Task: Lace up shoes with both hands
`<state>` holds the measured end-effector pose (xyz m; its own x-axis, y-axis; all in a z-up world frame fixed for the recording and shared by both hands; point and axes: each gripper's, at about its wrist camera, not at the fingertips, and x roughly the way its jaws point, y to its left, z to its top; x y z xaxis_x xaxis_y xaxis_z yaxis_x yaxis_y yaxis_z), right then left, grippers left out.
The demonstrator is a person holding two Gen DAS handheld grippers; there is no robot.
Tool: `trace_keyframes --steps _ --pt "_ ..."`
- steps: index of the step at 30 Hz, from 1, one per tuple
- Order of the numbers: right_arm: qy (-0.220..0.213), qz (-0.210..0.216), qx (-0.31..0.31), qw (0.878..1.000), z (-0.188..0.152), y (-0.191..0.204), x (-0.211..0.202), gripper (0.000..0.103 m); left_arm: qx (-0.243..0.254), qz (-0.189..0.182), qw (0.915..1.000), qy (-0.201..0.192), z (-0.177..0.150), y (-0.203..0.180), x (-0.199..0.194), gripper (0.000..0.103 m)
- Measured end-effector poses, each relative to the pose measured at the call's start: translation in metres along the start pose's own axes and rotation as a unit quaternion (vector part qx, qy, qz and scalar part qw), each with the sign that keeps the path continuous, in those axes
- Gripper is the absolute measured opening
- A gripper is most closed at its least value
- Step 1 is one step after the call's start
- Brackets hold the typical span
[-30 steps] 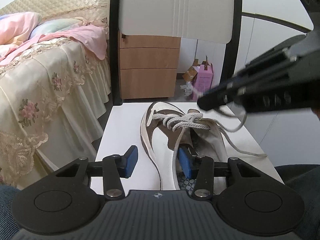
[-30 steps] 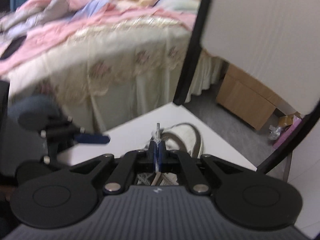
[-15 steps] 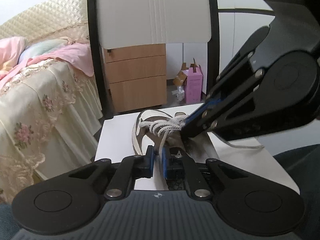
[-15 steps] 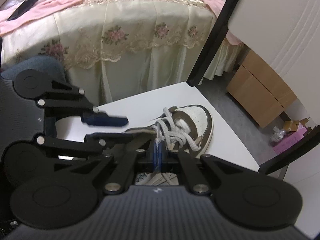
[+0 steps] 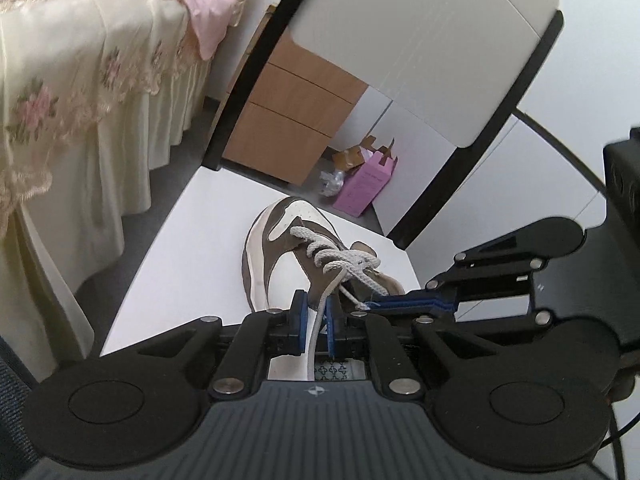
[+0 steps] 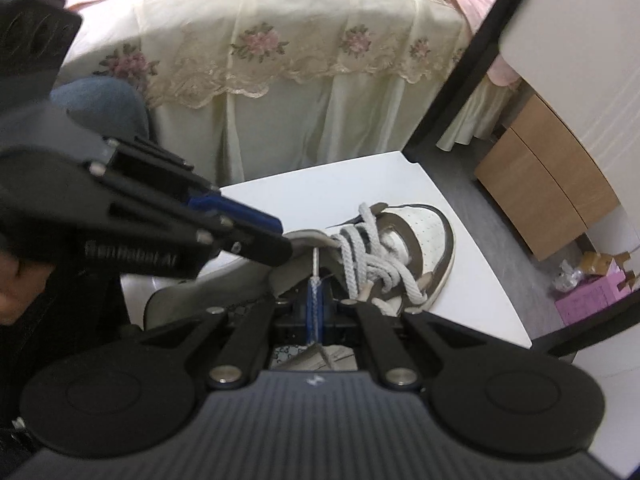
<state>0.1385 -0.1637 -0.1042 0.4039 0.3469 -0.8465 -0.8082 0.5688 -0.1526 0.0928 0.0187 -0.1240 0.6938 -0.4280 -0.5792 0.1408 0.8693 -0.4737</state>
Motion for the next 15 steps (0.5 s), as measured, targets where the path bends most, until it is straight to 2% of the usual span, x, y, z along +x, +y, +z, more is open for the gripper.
trace_keyframes --steps 15 --pt "-0.015 -0.001 0.003 1.0 0.0033 0.0006 0.0071 0.003 -0.013 -0.006 0.9999 0.006 0.002 0.0034 -0.001 0.011"
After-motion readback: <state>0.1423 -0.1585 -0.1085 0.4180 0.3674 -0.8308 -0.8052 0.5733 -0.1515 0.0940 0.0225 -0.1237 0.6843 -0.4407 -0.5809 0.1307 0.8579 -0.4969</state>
